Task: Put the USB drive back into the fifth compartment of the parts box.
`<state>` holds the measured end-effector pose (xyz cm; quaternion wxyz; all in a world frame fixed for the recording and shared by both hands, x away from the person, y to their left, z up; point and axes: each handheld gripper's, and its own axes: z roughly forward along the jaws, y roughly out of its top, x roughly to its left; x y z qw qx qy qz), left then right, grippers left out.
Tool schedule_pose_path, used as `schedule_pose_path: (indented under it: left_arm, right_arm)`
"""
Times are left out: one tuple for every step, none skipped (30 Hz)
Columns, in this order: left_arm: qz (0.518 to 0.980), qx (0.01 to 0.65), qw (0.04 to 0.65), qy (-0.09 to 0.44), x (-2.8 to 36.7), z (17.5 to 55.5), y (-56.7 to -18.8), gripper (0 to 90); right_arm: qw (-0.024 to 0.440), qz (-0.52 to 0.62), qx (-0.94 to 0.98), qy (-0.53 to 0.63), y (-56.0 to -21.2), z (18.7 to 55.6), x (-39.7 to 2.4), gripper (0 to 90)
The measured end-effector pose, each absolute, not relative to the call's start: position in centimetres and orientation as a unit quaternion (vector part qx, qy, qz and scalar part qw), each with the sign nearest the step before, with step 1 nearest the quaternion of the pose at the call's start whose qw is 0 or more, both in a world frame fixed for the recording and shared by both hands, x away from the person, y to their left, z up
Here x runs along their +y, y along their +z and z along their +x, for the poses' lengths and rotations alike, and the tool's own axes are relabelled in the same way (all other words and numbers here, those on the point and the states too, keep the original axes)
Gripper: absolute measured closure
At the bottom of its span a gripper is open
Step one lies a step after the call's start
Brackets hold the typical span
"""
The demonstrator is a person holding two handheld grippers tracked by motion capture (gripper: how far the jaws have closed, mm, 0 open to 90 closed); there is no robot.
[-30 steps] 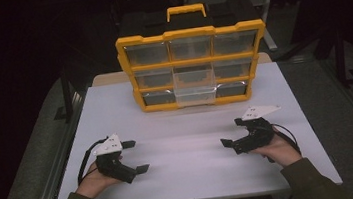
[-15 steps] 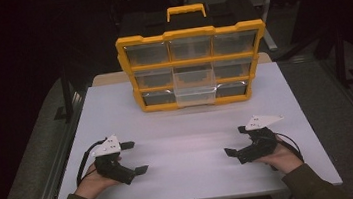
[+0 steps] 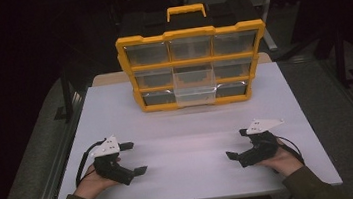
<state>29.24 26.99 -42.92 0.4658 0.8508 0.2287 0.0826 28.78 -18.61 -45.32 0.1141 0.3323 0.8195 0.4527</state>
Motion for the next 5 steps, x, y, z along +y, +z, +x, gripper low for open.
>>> schedule_pose_path:
  left_arm:
    - [0.852,0.228,0.465,0.083,26.99,29.26,-42.94,0.0]
    - [0.852,0.229,0.464,0.082,26.99,29.27,-42.99,0.0]
    - [0.853,0.229,0.462,0.081,26.99,29.29,-43.04,0.0]
    - [0.854,0.231,0.459,0.081,26.96,29.3,-43.14,0.0]
    - [0.854,0.231,0.459,0.081,26.96,29.3,-43.14,0.0]
  right_arm:
    - [0.115,0.333,0.82,0.451,-45.35,28.78,-18.61,3.2]
    - [0.117,0.332,0.821,0.45,-45.36,28.79,-18.62,3.2]
    - [0.119,0.332,0.822,0.447,-45.39,28.79,-18.61,3.2]
    - [0.121,0.332,0.823,0.445,-45.43,28.8,-18.59,3.2]
    - [0.121,0.332,0.823,0.445,-45.43,28.8,-18.59,3.2]
